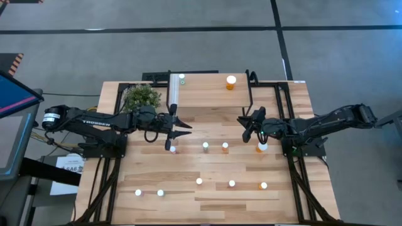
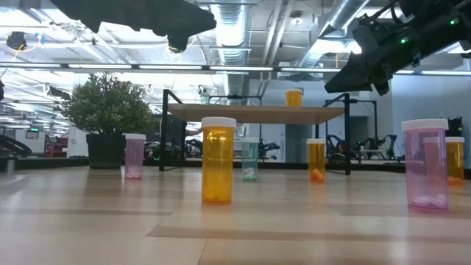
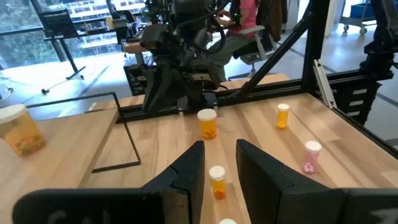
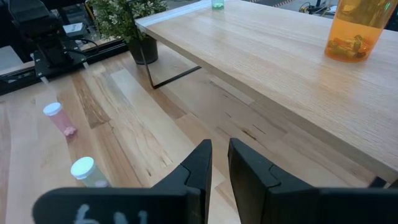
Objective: Pick and place medicine bottles onto shelf by color
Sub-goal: Put the top pink small pill bottle on the shelf
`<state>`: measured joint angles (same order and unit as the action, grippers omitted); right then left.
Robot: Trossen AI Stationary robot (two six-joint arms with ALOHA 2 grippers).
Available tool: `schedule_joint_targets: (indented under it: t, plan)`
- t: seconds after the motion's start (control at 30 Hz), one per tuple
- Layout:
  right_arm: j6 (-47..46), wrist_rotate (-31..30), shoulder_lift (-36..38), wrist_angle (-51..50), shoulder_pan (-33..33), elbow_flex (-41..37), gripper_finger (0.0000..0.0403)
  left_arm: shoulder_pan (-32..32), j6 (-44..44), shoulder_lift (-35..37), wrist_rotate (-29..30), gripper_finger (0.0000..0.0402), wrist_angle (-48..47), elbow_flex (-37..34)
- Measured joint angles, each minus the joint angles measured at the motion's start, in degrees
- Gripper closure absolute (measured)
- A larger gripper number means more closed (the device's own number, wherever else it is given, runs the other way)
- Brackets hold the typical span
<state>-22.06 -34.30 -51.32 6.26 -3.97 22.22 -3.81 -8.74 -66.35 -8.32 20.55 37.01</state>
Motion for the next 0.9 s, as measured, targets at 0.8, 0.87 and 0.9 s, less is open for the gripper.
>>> schedule_joint_targets:
  t: [0.8,0.87,0.9]
  plan:
    - [0.0,0.0,0.0,-0.2,0.0,0.0,0.0327,0.0,12.8,3.5,-1.8,0.0319,-28.1,0.0]
    - [0.0,0.0,0.0,-0.2,0.0,0.0,0.0327,0.0,15.1,4.5,-2.0,0.0319,-31.4,0.0]
    - [0.0,0.0,0.0,-0.2,0.0,0.0,0.0327,0.0,15.8,4.9,-1.9,0.0319,-32.9,0.0]
